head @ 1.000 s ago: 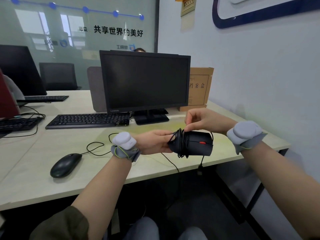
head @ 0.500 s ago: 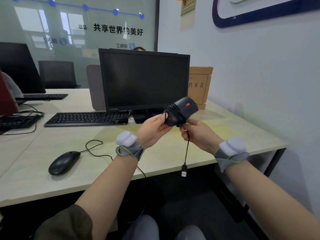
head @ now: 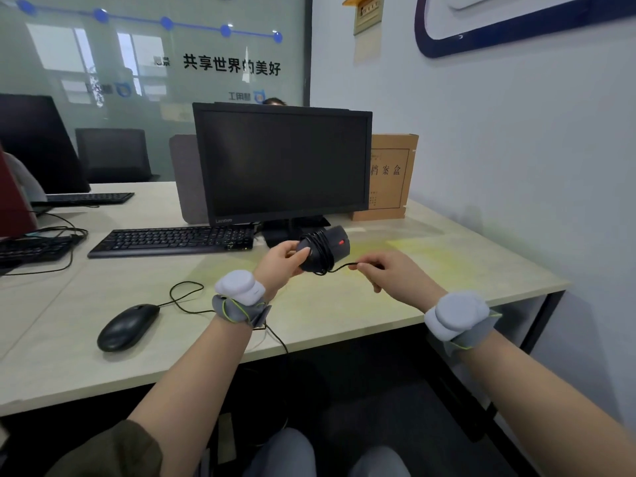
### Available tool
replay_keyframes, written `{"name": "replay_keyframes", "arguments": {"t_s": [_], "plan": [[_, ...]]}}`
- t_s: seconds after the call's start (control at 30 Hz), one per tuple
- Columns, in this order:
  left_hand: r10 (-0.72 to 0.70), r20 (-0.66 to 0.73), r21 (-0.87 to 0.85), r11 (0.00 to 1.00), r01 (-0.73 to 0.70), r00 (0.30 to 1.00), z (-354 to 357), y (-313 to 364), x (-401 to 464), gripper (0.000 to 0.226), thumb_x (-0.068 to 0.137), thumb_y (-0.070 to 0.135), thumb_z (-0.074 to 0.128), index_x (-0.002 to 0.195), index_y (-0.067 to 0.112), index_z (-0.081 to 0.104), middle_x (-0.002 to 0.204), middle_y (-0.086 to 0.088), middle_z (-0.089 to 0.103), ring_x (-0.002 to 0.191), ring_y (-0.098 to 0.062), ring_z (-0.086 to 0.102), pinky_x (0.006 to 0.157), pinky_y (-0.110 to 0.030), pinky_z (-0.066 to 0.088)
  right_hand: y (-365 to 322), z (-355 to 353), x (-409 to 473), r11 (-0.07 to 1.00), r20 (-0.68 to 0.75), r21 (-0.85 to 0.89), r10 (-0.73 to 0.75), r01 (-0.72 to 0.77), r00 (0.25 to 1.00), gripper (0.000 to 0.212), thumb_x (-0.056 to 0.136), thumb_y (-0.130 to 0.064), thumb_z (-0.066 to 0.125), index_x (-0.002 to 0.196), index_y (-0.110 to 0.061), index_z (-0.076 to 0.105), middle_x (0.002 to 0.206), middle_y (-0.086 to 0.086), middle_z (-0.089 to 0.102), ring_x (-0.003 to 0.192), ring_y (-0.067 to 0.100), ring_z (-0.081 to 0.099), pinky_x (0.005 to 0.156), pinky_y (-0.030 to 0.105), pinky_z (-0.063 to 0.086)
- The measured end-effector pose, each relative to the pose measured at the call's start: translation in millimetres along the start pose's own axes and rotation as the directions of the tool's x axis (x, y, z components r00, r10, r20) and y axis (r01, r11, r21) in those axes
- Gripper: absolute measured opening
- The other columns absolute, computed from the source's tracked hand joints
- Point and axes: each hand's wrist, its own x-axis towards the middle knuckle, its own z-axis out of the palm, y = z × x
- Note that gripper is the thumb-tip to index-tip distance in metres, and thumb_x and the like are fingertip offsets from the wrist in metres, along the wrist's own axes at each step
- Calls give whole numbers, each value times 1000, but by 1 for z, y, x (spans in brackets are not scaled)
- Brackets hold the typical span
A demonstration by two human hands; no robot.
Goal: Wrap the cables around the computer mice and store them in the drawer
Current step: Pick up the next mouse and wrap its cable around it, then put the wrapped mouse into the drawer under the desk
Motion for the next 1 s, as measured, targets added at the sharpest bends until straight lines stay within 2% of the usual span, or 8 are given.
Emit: {"name": "replay_keyframes", "arguments": {"t_s": [0.07, 0.23, 0.3, 0.4, 0.5, 0.67, 0.83, 1.0], "plan": [[-31, 92, 106, 994, 21, 995, -5, -3, -4, 28, 95, 13, 46, 120, 2, 53, 99, -9, 62, 92, -17, 60, 80, -19, 51, -1, 1, -3, 996, -43, -75, -57, 54, 997, 12, 92, -29, 52, 87, -33, 63, 63, -13, 55, 60, 5, 53, 58, 24, 42], [-168, 369, 261, 963, 71, 914, -27, -9, -19, 19, 95, 14, 46, 107, 18, 60, 116, -16, 63, 105, -24, 61, 102, -37, 45, -7, 4, -4, 975, -50, -131, -187, 179, 981, 11, 82, -28, 67, 75, -36, 63, 84, -12, 62, 79, 7, 56, 72, 27, 47], [-182, 445, 249, 966, 74, 877, -38, -11, -28, 21, 95, 13, 45, 104, 20, 62, 116, -15, 64, 108, -26, 60, 105, -40, 43, -15, 9, -2, 969, 11, -93, -228, 228, 974, 8, 80, -29, 69, 77, -34, 64, 87, -12, 59, 82, 6, 55, 73, 22, 42], [-182, 545, 112, 983, 144, 819, -56, -12, -43, 22, 96, 8, 42, 104, 15, 61, 100, -4, 65, 92, -12, 65, 95, -29, 51, -26, 22, -1, 960, 68, -6, -279, 280, 958, 6, 79, -29, 70, 82, -33, 67, 92, -12, 55, 89, 7, 54, 75, 6, 36], [-185, 530, -38, 970, 241, 827, -80, -17, -61, 24, 96, 5, 37, 109, 10, 57, 98, -3, 68, 87, -9, 67, 83, -22, 55, -39, 45, -2, 955, 51, 8, -296, 296, 954, 16, 83, -33, 66, 97, -39, 69, 95, -18, 46, 91, -3, 47, 77, 1, 33], [-224, 487, -85, 950, 301, 844, -117, -25, -86, 26, 95, 7, 38, 107, 12, 60, 91, 3, 74, 84, -9, 69, 85, -24, 55, -66, 82, -3, 960, 156, 52, -279, 274, 948, 27, 93, -28, 52, 118, -29, 63, 103, -12, 53, 100, 6, 50, 88, 21, 39], [-304, 406, -17, 941, 339, 862, -155, -35, -111, 24, 95, 11, 41, 110, 4, 58, 100, -7, 67, 88, -14, 66, 85, -23, 55, -93, 126, -5, 910, 398, 410, -120, -60, 910, 27, 95, -19, 49, 118, -22, 63, 108, -4, 65, 94, 10, 62, 81, 25, 55], [-443, 272, -103, 870, 483, 855, -195, -57, -143, 18, 94, 13, 44, 88, 6, 60, 72, -2, 73, 66, -8, 70, 59, -18, 56, -114, 181, -5, 826, 466, 525, -75, -207, 882, 21, 94, -18, 52, 108, -18, 67, 97, 0, 68, 80, 7, 62, 73, 23, 55]]}}
